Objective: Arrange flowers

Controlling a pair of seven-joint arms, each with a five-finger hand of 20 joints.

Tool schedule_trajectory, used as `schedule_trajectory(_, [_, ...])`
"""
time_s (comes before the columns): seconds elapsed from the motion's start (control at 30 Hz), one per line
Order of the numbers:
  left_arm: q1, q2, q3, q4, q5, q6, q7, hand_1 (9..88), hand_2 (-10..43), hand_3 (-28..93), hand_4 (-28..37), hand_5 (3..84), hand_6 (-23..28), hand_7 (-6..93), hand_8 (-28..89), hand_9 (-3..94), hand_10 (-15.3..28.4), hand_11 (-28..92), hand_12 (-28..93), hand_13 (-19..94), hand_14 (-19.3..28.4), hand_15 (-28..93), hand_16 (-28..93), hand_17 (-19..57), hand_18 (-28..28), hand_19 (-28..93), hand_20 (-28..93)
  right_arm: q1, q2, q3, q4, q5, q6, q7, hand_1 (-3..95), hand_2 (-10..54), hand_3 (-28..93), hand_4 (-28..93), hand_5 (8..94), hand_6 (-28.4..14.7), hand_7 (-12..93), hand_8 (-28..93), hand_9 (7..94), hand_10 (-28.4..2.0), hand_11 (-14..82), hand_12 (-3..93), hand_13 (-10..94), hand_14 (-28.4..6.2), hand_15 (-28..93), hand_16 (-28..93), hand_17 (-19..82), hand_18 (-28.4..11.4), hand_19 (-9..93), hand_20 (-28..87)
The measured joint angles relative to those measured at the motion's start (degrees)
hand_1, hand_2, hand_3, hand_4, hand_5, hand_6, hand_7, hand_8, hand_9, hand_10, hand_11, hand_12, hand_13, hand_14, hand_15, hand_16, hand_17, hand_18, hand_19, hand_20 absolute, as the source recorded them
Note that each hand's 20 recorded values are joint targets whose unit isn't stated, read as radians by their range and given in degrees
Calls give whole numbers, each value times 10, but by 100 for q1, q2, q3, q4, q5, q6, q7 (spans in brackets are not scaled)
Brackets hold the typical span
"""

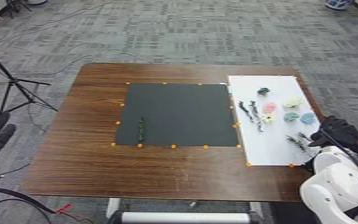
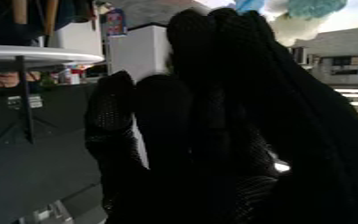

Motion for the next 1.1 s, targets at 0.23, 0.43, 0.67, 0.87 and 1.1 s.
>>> schedule_trajectory(0.23, [5,0,-1,-1,-5,1,1,212,197,632,-283,369,76,83,-60,324,135,129,142,229,134,209,-5,-32,104,151,121,28,-52,164,-94,524,-1156,0,439,-95,697,-282,581,-112,213,-65,552,-240,253,223,558,-185,784,296,279,-284,820,447])
schedule_trajectory(0.43, [4,0,30,-1,-17,6,2,213,197,632,-283,369,76,83,-60,323,135,130,143,229,134,209,-6,-32,104,151,121,24,-90,152,39,530,-914,14,573,-95,623,-281,672,-54,287,101,700,-165,244,315,641,-149,765,325,322,-284,843,428])
schedule_trajectory(0.67, [-4,4,38,-1,-90,29,2,212,198,633,-283,371,78,85,-61,325,136,134,145,230,135,216,-4,-33,105,157,124,-6,-80,6,199,172,247,15,633,-95,622,-278,737,-22,309,148,831,-105,123,422,734,-104,731,347,360,-281,865,413])
schedule_trajectory(0.87, [-3,4,32,-1,-153,31,1,211,198,634,-283,371,78,86,-61,326,137,136,144,231,135,220,-5,-33,105,159,124,-17,-82,23,169,185,4,11,470,-95,733,-280,653,-67,246,-70,663,-187,242,219,642,-139,744,343,317,-284,851,420])
schedule_trajectory(1.1, [-12,4,36,0,-155,31,-14,212,198,633,-283,371,78,86,-61,325,138,136,143,230,135,220,-6,-33,105,159,124,-34,-119,113,127,475,-616,-6,586,-95,636,-281,699,-45,268,120,748,-143,171,315,683,-123,729,324,334,-284,853,413])
